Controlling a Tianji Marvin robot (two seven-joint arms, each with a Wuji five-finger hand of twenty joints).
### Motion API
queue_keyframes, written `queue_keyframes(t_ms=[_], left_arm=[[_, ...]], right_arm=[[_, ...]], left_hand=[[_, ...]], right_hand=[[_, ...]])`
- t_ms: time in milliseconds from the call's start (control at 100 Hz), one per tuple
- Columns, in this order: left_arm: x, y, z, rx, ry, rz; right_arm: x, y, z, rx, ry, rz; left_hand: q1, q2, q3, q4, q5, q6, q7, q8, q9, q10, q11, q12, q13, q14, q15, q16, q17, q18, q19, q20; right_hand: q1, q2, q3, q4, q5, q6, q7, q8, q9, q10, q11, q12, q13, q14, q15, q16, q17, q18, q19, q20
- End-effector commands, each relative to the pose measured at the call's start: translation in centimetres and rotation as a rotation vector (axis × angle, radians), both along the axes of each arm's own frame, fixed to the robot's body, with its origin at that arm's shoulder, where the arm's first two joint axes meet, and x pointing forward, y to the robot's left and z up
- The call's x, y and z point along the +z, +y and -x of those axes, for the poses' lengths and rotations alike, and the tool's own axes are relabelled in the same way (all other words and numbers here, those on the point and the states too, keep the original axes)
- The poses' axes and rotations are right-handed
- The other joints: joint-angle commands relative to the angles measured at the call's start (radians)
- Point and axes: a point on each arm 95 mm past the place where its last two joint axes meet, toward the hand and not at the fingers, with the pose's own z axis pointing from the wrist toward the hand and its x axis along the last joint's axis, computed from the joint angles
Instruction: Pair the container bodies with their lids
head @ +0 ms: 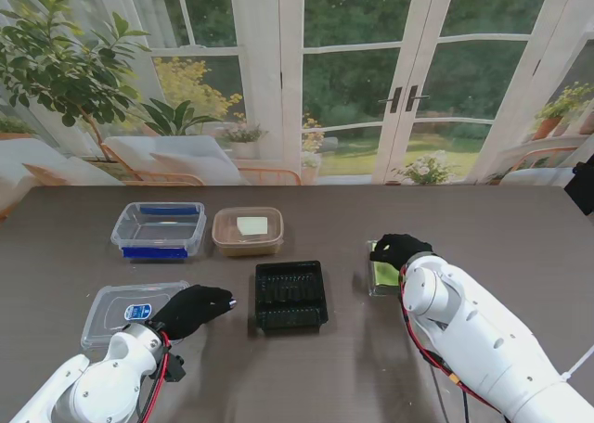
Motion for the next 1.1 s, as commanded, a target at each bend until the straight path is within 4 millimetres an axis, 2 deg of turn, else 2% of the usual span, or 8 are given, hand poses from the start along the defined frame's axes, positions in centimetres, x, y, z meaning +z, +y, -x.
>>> queue_keyframes(t_ms=[0, 540, 1090], left_arm=[[-0.2, -0.2, 0.2, -0.013, 0.014, 0.004], [-0.1, 0.0, 0.5, -0.015, 0.004, 0.004], [-0.1, 0.1, 0.8, -0.02, 0.015, 0.001]], right_arm=[[-4.1, 0.1, 2.8, 0.01, 0.122, 0.001], [-3.8, 1.5, 6.4, 0.073, 0.151, -0.075], [-2.7, 2.7, 8.8, 0.134, 0.18, -0.087]], left_hand=[[0.003, 0.054, -0.014, 0.015, 0.01, 0.005, -0.004, 0.007, 0.021, 0.007, 0.002, -0.003, 0.003, -0.003, 0.012, 0.005, 0.004, -0.015, -0.03, 0.013], [0.002, 0.056, -0.014, 0.015, 0.008, 0.005, -0.005, 0.007, 0.023, 0.004, 0.003, -0.003, 0.002, -0.003, 0.012, 0.005, 0.003, -0.015, -0.03, 0.013], [0.0, 0.057, -0.015, 0.015, 0.007, 0.003, -0.005, 0.007, 0.021, 0.005, 0.002, -0.003, 0.003, -0.003, 0.011, 0.005, 0.002, -0.016, -0.03, 0.013]], right_hand=[[-0.022, 0.019, -0.052, 0.031, -0.019, 0.003, 0.012, -0.007, 0.02, 0.022, 0.037, 0.015, 0.119, 0.068, 0.223, 0.11, 0.035, 0.04, -0.021, 0.004], [-0.017, 0.022, -0.046, 0.031, -0.014, 0.014, 0.016, -0.006, 0.017, 0.032, 0.042, 0.017, 0.114, 0.072, 0.227, 0.109, 0.034, 0.039, -0.017, 0.009], [-0.011, 0.032, -0.046, 0.033, -0.015, 0.031, 0.02, -0.004, 0.006, 0.048, 0.048, 0.019, 0.091, 0.083, 0.228, 0.105, 0.026, 0.03, -0.01, 0.01]])
